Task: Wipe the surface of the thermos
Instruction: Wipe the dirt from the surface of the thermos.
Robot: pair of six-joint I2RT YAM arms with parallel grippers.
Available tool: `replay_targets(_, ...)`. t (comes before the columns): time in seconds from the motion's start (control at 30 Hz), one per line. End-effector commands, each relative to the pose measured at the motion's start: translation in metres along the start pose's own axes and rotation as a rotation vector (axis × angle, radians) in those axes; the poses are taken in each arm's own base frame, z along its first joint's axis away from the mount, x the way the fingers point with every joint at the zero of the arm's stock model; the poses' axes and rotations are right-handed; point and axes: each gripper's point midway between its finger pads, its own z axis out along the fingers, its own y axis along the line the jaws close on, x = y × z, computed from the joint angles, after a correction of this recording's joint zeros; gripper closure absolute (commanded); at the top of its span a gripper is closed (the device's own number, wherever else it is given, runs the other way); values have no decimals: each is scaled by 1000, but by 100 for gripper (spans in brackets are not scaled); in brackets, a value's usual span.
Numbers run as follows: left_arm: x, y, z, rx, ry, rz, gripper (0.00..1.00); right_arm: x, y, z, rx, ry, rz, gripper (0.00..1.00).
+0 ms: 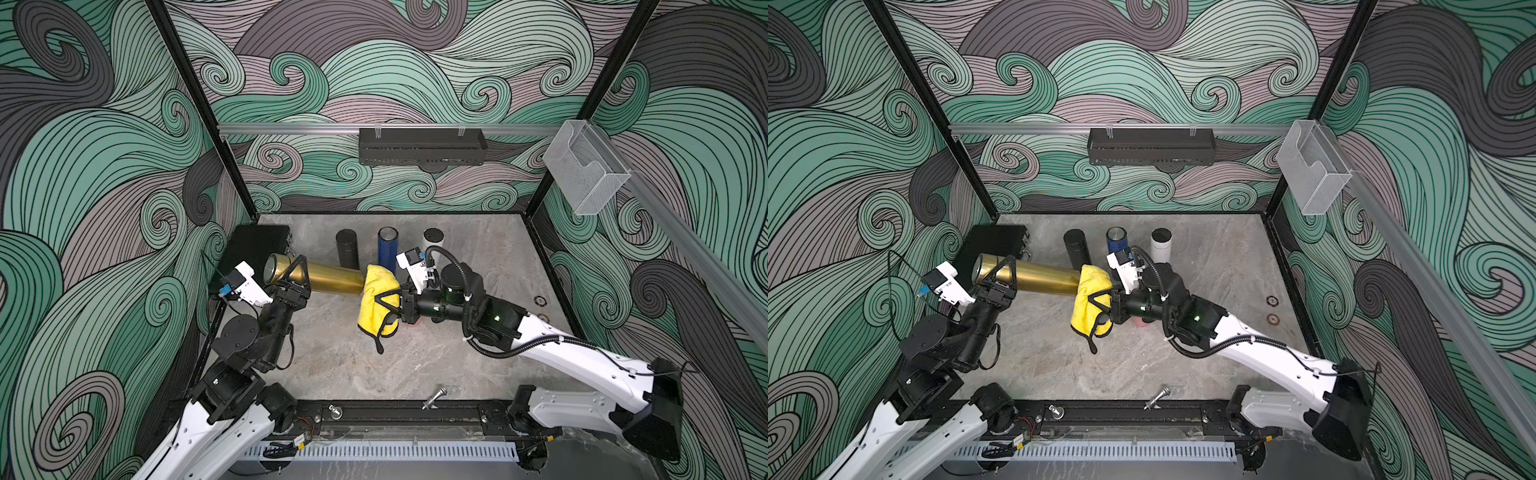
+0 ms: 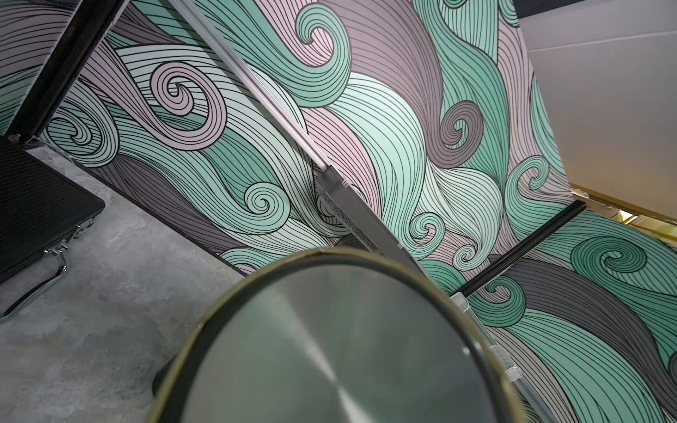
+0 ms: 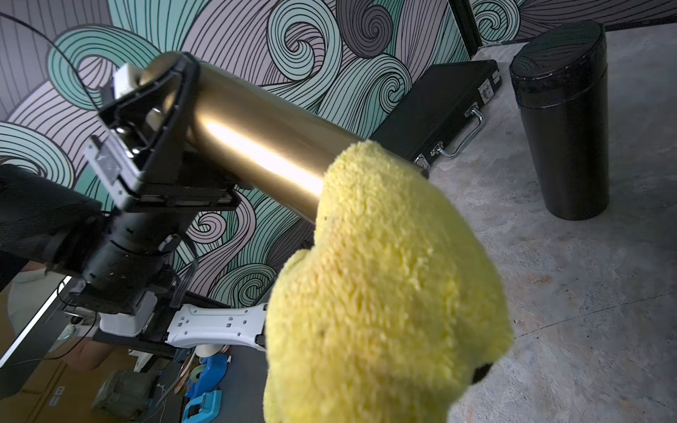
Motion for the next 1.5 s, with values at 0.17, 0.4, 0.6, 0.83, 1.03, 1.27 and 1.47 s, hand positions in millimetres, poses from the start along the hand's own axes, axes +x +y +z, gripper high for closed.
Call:
replay_targets(0.17, -32, -15, -17, 69, -82, -50, 100, 9, -49, 23, 186, 40, 53, 100)
replay_targets(0.4, -31, -16, -17, 82, -78, -62, 100, 2, -43, 71, 64, 60, 67, 100)
replay_targets(0.6, -22, -14, -10, 76, -64, -65, 100, -9, -19, 90, -82, 39, 73, 100)
replay_targets(0.83, -24, -10, -11, 64, -72, -61, 100, -20, -7, 76, -83, 32, 38, 100)
replay_targets(1.03, -23, -4, -12, 45, -73, -53, 100, -22, -2, 63, -24, 58, -25, 100)
replay_targets(1.27, -22, -2, -10, 35, -71, -45, 100, -27, 12, 34, -28, 36, -48, 100)
replay_targets(1.47, -20, -1, -5, -35, -15, 73, 100, -39, 2, -42, 185, -36, -104, 100)
